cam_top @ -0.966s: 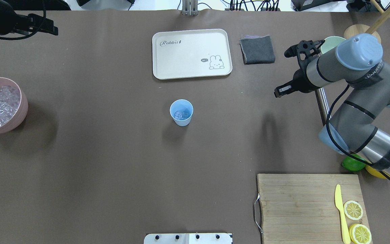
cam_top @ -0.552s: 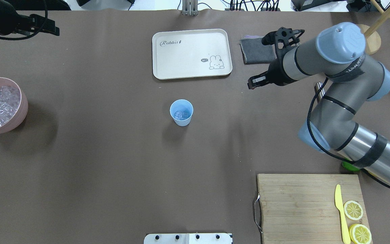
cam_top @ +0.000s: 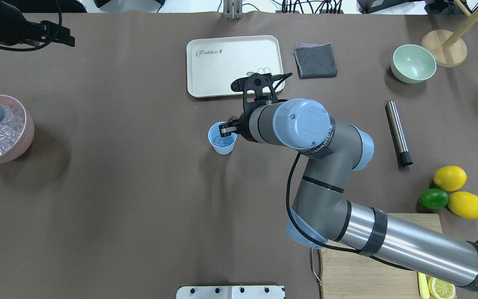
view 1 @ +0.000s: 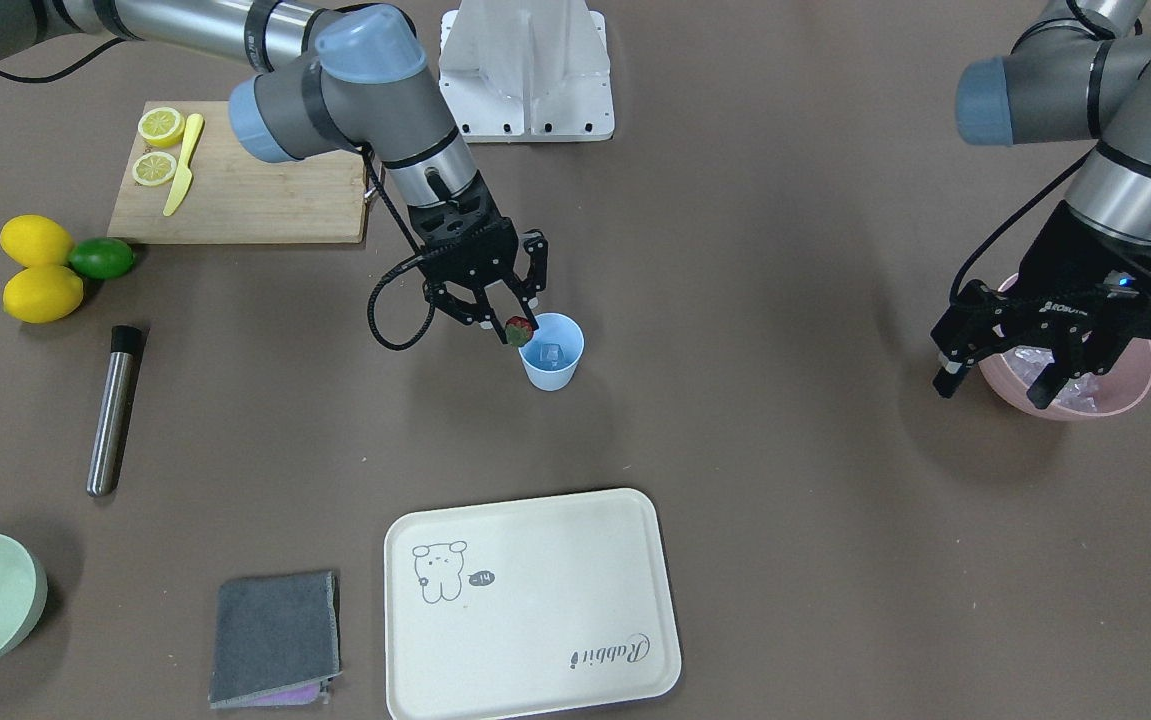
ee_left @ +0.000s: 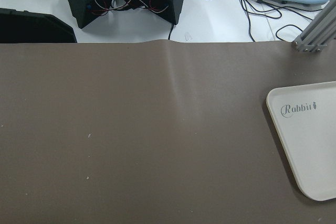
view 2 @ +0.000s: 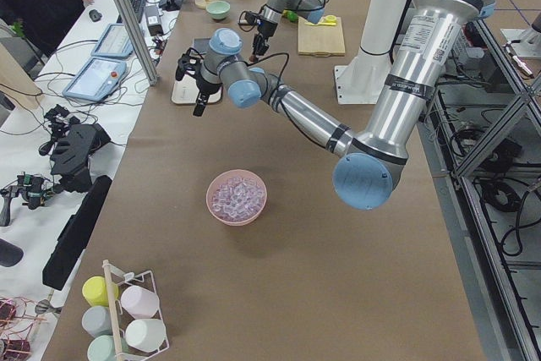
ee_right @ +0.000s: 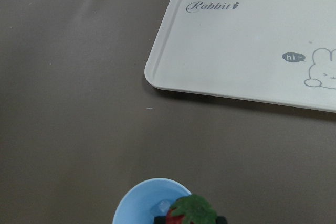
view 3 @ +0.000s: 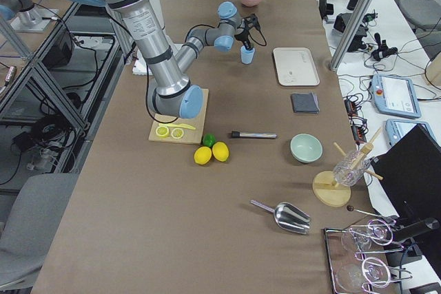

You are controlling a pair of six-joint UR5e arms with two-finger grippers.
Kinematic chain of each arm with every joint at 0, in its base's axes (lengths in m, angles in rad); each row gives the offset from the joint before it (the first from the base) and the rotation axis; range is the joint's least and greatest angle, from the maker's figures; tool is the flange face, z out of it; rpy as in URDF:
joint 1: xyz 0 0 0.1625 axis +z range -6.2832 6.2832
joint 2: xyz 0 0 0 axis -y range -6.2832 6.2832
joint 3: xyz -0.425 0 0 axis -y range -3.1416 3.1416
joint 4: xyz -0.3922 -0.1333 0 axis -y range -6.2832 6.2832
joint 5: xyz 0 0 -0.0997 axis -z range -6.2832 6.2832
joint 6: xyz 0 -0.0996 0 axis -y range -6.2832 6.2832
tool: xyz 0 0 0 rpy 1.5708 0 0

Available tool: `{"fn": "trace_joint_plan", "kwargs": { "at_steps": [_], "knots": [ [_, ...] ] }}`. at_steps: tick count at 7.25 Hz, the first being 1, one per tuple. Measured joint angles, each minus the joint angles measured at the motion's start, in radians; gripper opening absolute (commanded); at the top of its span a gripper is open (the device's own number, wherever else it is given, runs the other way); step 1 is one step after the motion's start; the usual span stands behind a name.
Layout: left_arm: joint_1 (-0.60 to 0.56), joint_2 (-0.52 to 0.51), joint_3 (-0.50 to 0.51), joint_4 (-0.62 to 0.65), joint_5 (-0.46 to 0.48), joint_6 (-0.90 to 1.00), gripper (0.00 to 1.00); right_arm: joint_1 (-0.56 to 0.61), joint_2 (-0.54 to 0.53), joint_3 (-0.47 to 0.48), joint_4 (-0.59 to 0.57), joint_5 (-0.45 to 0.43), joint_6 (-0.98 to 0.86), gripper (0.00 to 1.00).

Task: Mash ice and strawberries in cup
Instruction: 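Carry the strawberry with the right gripper over the blue cup and release, then move the right gripper back toward the steel muddler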

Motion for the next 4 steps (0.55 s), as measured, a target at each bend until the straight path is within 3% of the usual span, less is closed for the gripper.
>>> {"fn": "trace_joint_plan", "kwargs": {
  "at_steps": [2, 3, 4],
  "knots": [
    [0.000, 0.000, 0.001, 0.000, 0.003, 0.000, 0.98, -0.019, 0.042, -0.051, 0.000, -0.034, 0.001, 0.00],
    [0.000, 0.000, 0.001, 0.000, 0.004, 0.001, 0.98, -0.023, 0.049, -0.061, 0.000, -0.044, 0.001, 0.58],
    [0.000, 0.000, 0.001, 0.000, 0.005, 0.000, 0.98, -0.026, 0.051, -0.065, -0.001, -0.049, 0.001, 0.98]
  ]
}}
